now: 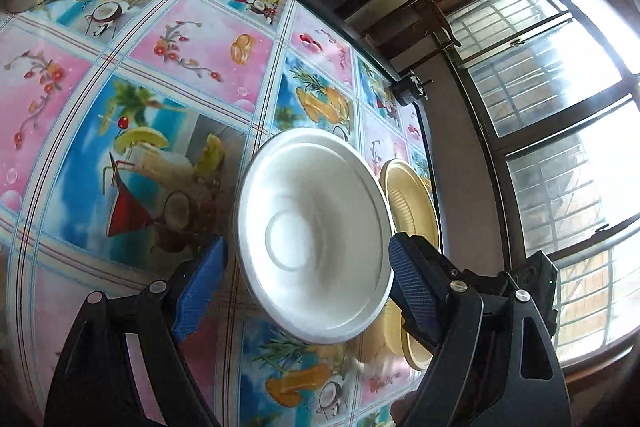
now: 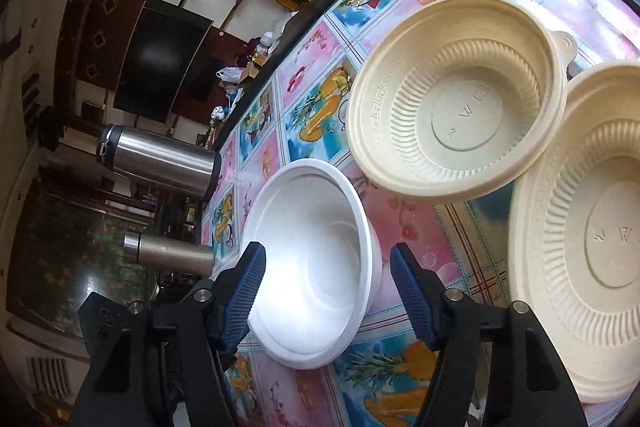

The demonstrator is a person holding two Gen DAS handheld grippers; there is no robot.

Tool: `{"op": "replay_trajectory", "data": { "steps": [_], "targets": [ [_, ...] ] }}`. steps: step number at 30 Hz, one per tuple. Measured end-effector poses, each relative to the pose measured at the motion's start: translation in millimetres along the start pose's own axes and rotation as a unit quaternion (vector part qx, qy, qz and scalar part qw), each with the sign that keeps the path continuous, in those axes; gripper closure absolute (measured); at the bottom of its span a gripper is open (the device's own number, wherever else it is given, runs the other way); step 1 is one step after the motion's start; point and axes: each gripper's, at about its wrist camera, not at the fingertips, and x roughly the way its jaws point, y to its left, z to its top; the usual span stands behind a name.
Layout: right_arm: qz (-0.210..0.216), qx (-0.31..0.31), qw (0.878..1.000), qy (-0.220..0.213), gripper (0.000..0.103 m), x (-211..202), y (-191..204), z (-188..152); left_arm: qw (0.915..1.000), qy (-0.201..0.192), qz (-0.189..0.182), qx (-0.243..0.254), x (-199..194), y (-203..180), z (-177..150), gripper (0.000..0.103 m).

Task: Organize plates and bowls
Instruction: 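Move both grippers to the rim of the second white foam bowl, then close the left gripper on the bowl rim while the right gripper clamps it too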

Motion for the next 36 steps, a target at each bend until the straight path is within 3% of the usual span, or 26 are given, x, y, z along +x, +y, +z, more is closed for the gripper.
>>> {"op": "replay_trajectory", "data": {
  "steps": [8,10,11,13,15,25,36],
  "targets": [
    [-0.017,-0.001,1.000,-0.014,0.036,1,-3,-2,0.9999,-0.007,-0.008,0.003,9,9,4,0.023],
    [-0.019,-0.001,1.000,-0.011,0.036,3,-3,-4,0.9999,-0.008,-0.011,0.005,8,8,3,0.027],
    [-0.021,-0.003,1.000,-0.012,0.039,3,-3,-4,0.9999,-0.008,-0.013,0.007,8,8,3,0.030],
    [-0.029,-0.011,0.999,-0.020,0.049,1,0,-6,0.9999,-0.009,-0.005,0.011,8,6,2,0.048],
    [-0.043,-0.020,0.998,-0.027,0.065,-1,2,-6,0.9998,-0.016,0.006,0.009,7,8,1,0.053],
    [-0.065,-0.004,0.997,-0.036,0.096,2,-9,-7,0.9990,-0.019,0.039,-0.012,6,22,3,0.091],
    [-0.053,-0.004,0.998,-0.036,0.097,-2,-7,-13,0.9990,-0.008,0.043,-0.013,3,25,-5,0.095]
  ]
}}
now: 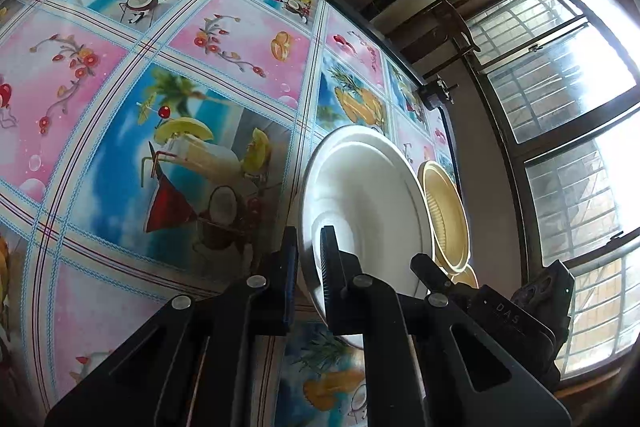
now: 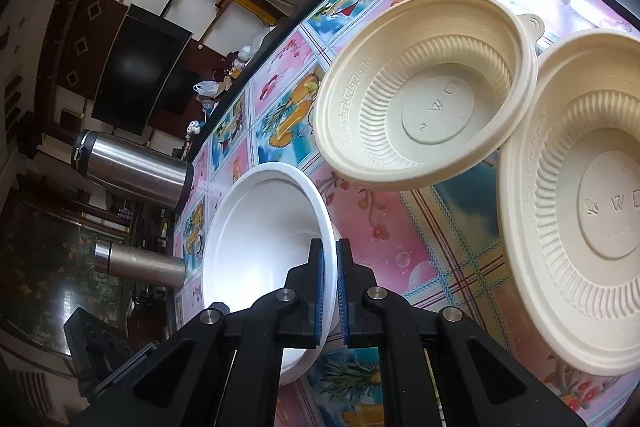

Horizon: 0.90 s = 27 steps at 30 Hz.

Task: Organize plates and bowls
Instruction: 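Close the left gripper on the bowl rim while the right gripper clamps it too, then carry the second white bowl toward the red plate stack with both grippers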

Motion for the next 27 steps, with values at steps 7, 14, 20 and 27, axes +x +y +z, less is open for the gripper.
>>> {"op": "replay_trajectory", "data": {
  "steps": [7,14,20,27],
  "targets": [
    [0.015,-0.006,1.000,0.027,0.096,-4,-1,-21,0.9999,-0.012,0.010,-0.004,-24,14,-33,0.095],
    [0.034,-0.031,0.998,0.047,0.096,-26,-7,-75,0.9993,-0.016,0.034,0.007,-62,30,-75,0.095],
    [0.044,-0.044,0.997,0.041,0.096,-62,-29,-124,0.9978,0.003,0.050,0.043,-87,28,-126,0.094],
    [0.020,-0.088,0.995,0.038,0.096,-109,-39,-163,0.9945,0.013,0.058,0.086,-112,18,-181,0.094]
  ]
}}
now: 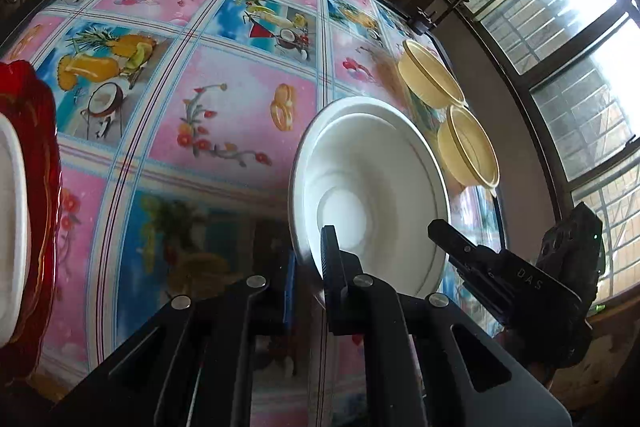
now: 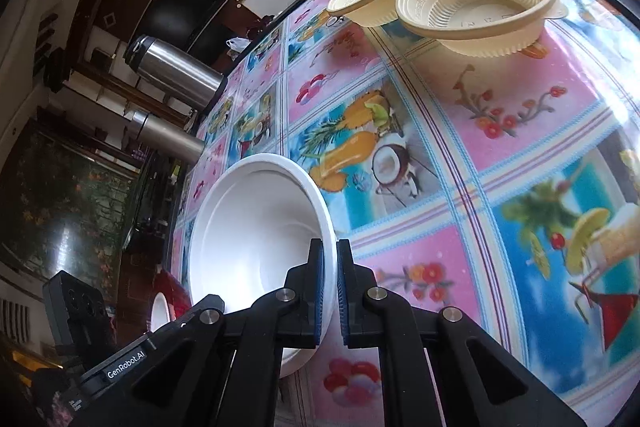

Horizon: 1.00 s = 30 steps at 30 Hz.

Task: Organize plates and bowls
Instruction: 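Carry the second white bowl toward the red plate stack with both grippers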

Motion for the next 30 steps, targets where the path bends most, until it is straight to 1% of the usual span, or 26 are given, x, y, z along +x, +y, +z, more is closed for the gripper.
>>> {"op": "replay_trajectory", "data": {
  "steps": [2,5,9,12,17,21,24,27,30],
  "targets": [
    [-0.004,-0.012,1.000,0.002,0.096,-9,0,-11,0.9999,-0.002,0.006,0.010,-5,-2,-13,0.094],
    [-0.012,-0.029,0.999,0.010,0.096,-17,5,-28,0.9992,-0.003,0.025,0.029,-12,-3,-35,0.093],
    [-0.006,-0.046,0.999,0.016,0.096,-25,16,-46,0.9980,-0.014,0.041,0.046,-28,4,-54,0.091],
    [0.007,-0.064,0.998,0.014,0.096,-30,37,-54,0.9973,-0.035,0.046,0.046,-50,13,-59,0.091],
    [0.030,-0.108,0.994,0.001,0.096,-37,90,-65,0.9945,-0.085,0.051,0.036,-95,31,-56,0.091],
    [0.045,-0.130,0.990,0.006,0.093,-19,133,-71,0.9897,-0.125,0.068,0.018,-129,56,-52,0.091],
    [0.053,-0.149,0.987,0.016,0.093,3,166,-81,0.9849,-0.147,0.090,0.002,-148,80,-48,0.091],
    [0.061,-0.160,0.985,0.025,0.093,27,191,-91,0.9811,-0.158,0.112,-0.015,-157,106,-42,0.091],
    [0.062,-0.170,0.983,0.028,0.092,47,210,-101,0.9788,-0.160,0.123,-0.033,-157,129,-38,0.091]
  ]
}}
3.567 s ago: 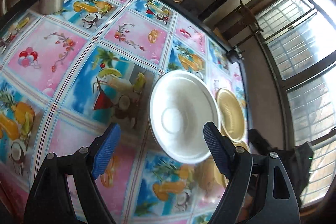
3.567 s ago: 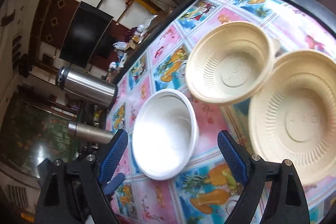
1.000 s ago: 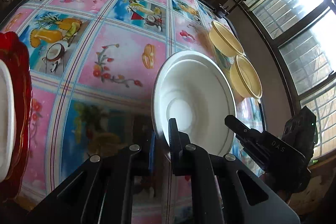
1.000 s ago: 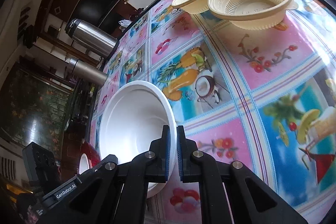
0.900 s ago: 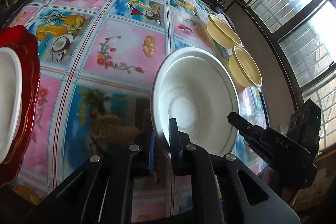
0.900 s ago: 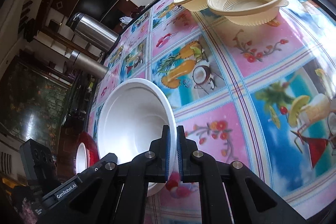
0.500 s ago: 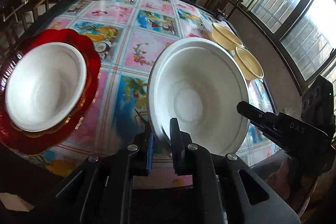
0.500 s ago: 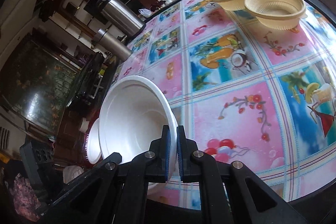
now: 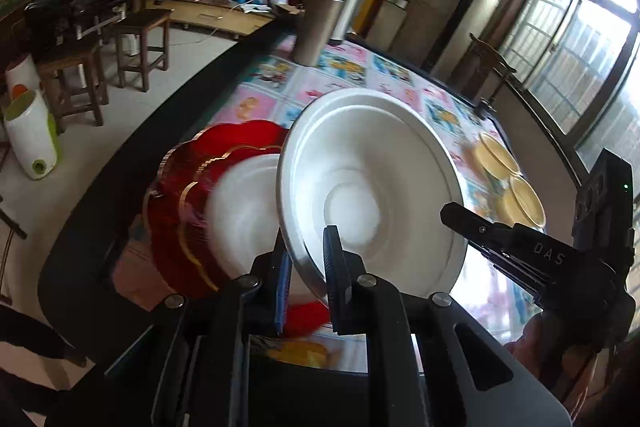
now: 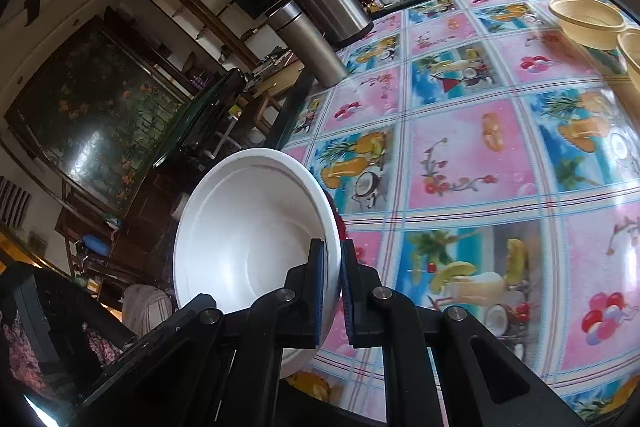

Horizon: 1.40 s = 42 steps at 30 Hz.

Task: Organize plates and bowls
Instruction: 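Carry the second white bowl toward the red plate stack with both grippers, then lower the white bowl into the red plate stack and open both grippers, then move both grippers to the rim of a cream plastic bowl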

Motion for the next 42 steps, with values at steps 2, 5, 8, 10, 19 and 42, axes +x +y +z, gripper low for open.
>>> {"op": "replay_trajectory", "data": {
  "steps": [2,5,8,10,19,42],
  "targets": [
    [-0.005,-0.008,1.000,0.008,0.092,15,9,-3,0.9999,0.001,0.011,-0.007,6,10,0,0.091],
    [-0.021,-0.025,0.999,0.009,0.092,31,17,-8,0.9997,0.007,0.019,-0.015,16,23,-1,0.091],
    [-0.033,-0.040,0.999,0.009,0.092,42,20,-13,0.9994,0.013,0.024,-0.021,28,31,-1,0.090],
    [-0.037,-0.044,0.998,0.008,0.091,46,18,-14,0.9992,0.015,0.031,-0.020,32,34,-2,0.081],
    [0.012,0.007,0.999,-0.039,0.063,12,-20,-9,0.9956,-0.023,0.087,-0.027,14,51,0,0.038],
    [-0.151,0.098,0.966,-0.186,0.043,-93,-205,9,0.9603,0.022,-0.167,0.222,17,-178,-78,0.030]
  ]
}}
